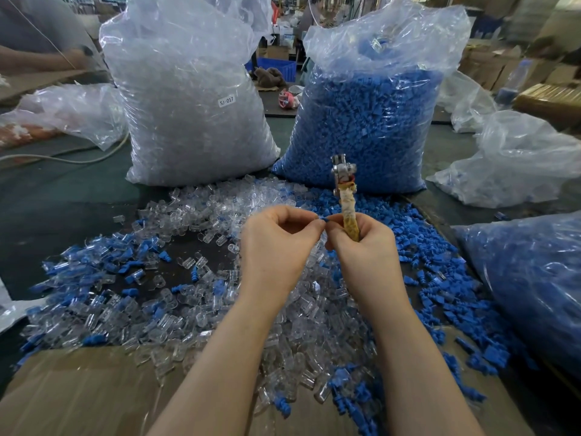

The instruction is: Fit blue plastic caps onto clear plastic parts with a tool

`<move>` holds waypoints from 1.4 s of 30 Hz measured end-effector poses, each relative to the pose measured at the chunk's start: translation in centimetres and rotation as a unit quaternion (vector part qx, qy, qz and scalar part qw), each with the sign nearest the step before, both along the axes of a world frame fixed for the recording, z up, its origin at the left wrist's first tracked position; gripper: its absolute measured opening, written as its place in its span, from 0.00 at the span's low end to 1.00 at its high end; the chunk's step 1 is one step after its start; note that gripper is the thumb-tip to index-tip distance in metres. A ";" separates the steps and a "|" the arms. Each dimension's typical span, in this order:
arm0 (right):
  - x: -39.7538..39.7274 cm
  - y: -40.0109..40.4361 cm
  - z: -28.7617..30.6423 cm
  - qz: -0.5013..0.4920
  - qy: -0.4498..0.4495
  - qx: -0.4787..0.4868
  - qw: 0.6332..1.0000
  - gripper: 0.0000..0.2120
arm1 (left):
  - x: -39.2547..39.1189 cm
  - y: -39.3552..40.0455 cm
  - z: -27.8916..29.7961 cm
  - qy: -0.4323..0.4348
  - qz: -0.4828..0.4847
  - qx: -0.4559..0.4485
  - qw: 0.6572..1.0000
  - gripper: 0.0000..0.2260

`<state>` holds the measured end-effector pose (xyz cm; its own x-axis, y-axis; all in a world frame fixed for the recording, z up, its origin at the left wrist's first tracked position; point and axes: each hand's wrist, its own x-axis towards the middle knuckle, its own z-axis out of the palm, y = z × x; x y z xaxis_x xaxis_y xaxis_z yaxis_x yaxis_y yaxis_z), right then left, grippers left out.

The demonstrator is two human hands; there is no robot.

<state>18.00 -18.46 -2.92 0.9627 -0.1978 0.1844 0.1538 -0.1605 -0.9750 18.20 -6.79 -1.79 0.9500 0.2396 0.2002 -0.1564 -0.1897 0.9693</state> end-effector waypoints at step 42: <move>-0.3 -2.5 -0.2 0.171 0.090 -0.295 0.936 0.11 | 1.3 2.3 -0.8 0.058 -0.055 -0.162 0.983 0.05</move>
